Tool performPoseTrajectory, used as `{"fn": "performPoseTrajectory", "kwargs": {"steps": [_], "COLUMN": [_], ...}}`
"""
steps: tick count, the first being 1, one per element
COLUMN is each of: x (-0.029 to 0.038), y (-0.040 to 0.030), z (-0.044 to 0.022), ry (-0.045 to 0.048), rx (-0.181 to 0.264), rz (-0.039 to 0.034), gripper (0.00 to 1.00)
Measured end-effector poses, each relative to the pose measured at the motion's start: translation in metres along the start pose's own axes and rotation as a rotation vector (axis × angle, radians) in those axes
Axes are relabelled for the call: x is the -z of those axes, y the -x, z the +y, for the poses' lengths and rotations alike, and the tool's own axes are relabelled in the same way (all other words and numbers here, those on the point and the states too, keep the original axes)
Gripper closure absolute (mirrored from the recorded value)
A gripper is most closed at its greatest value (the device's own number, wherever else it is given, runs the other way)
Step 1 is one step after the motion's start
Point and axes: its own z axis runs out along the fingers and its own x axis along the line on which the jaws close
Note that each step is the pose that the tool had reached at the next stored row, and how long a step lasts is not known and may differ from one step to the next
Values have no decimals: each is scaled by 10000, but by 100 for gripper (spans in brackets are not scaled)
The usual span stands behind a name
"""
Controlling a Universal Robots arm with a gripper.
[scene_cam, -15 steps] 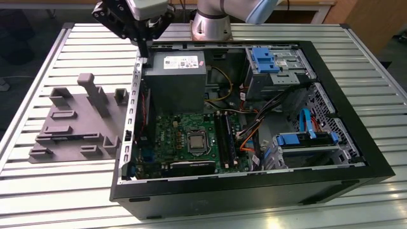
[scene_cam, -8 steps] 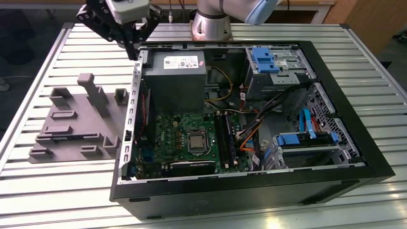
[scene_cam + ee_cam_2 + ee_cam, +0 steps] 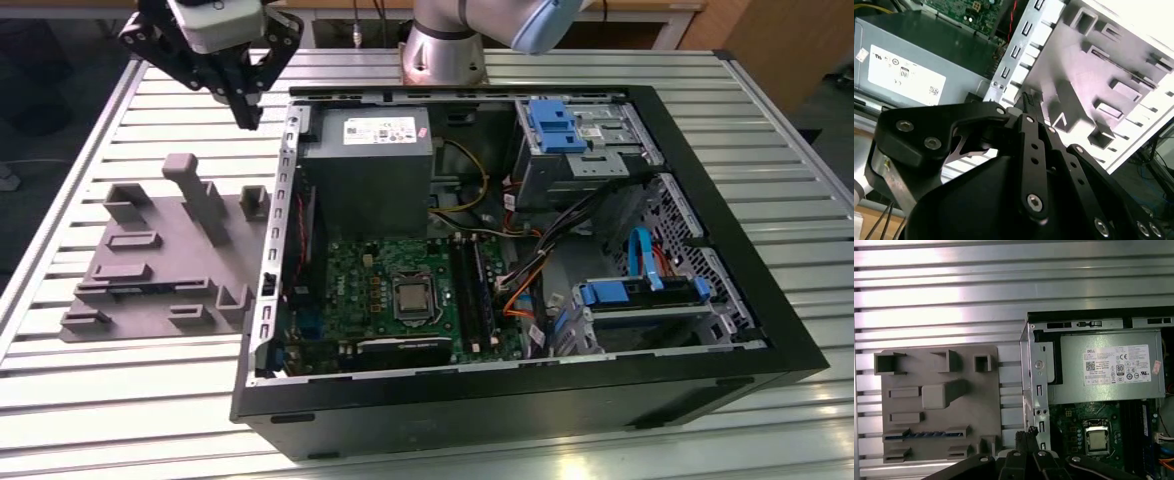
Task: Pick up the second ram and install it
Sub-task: 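Reach for the second ram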
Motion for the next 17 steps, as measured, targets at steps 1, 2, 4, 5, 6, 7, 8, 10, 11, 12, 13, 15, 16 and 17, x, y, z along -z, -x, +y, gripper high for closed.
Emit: {"fn": "performPoseTrajectory", "kwargs": {"steps": [1, 2, 4, 5, 6, 7, 8, 10, 11, 12, 13, 15, 16, 17], "x": [0, 0, 1, 0, 0, 0, 0, 0, 0, 0, 1, 1, 1, 1], "y": [0, 0, -1, -1, -1, -1, -2, -5, -7, -9, -9, -13, -19, -31], "z": [0, 0, 0, 0, 0, 0, 0, -1, -1, -1, -1, -1, -2, -3], "ry": [0, 0, -1, 0, -1, -1, 0, 0, -1, 0, -1, -1, -1, -1], "rx": [1, 1, 0, 0, 0, 0, 0, -1, -1, -1, 0, 0, -1, 1], "rz": [0, 0, 1, 1, 1, 1, 0, 0, 1, 0, 1, 1, 1, 1], "gripper": [89, 89, 89, 89, 89, 89, 89, 89, 89, 89, 89, 89, 89, 89]}}
